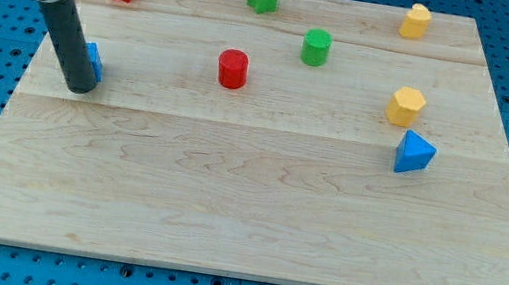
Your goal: Move the blue triangle bottom left to the yellow hexagon
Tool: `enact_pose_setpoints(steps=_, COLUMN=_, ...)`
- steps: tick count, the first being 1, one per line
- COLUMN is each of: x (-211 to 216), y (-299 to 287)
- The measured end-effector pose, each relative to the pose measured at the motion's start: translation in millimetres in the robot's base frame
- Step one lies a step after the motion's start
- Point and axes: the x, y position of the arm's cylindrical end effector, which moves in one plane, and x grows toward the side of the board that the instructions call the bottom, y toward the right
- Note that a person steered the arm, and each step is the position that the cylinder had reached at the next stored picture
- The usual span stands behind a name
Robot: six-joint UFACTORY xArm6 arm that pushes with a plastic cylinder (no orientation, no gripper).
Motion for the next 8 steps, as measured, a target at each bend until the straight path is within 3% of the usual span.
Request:
enact_pose_setpoints(steps=2, x=-0.5, y=45.0)
enact_pose_setpoints(steps=3, x=-27.0, y=91.7)
enact_pose_setpoints(steps=4, x=-23.9, y=166.8)
enact_pose_setpoints(steps=6, x=-68.2, y=289.9)
enact_pose_setpoints(steps=7, x=-91.9, y=384.0)
enact_pose_setpoints(steps=8, x=-70.1, y=424.8)
